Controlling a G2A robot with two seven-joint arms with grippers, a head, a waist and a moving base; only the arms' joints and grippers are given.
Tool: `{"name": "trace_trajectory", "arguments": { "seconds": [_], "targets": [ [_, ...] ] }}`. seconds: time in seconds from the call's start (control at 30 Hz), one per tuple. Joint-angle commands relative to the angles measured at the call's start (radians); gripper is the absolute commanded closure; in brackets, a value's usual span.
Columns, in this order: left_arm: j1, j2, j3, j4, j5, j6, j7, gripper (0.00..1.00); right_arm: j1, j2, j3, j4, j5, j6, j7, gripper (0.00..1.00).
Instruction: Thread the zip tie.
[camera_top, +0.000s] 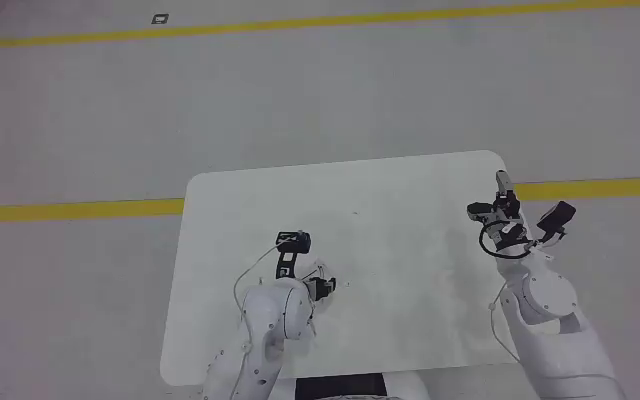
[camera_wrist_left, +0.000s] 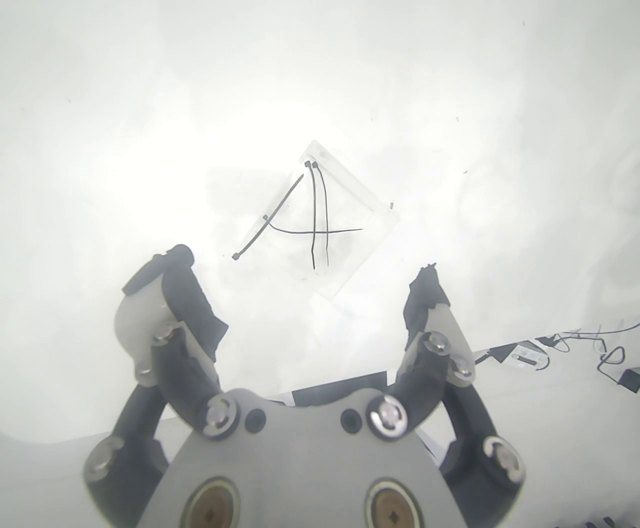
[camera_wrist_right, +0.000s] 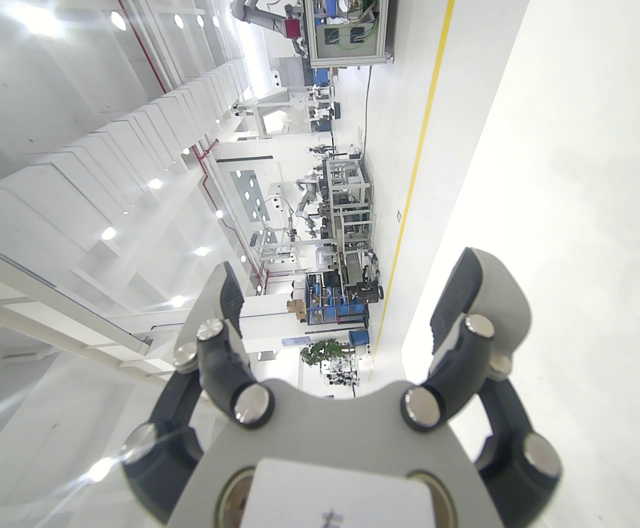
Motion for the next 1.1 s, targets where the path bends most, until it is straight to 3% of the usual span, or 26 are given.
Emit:
{"name": "trace_trajectory", "arguments": {
  "seconds": [0.0,0.23,0.37,0.63,0.93,1.07],
  "targets": [
    [0.0,0.0,0.0,0.0,0.0,0.0,0.0,0.0,0.0,0.0,0.0,0.0,0.0,0.0,0.0,0.0],
    [-0.005,0.003,0.0,0.01,0.0,-0.002,0.013,0.0,0.0,0.0,0.0,0.0,0.0,0.0,0.0,0.0],
    [-0.027,0.021,0.014,0.007,0.0,0.0,-0.04,0.0,0.0,0.0,0.0,0.0,0.0,0.0,0.0,0.0],
    [-0.093,0.072,0.056,0.088,0.0,0.0,-0.04,0.0,0.0,0.0,0.0,0.0,0.0,0.0,0.0,0.0],
    [-0.118,0.094,0.086,0.067,0.0,0.0,-0.04,0.0,0.0,0.0,0.0,0.0,0.0,0.0,0.0,0.0],
    [-0.123,0.097,0.097,0.089,0.0,0.0,-0.04,0.0,0.0,0.0,0.0,0.0,0.0,0.0,0.0,0.0]
  ]
}}
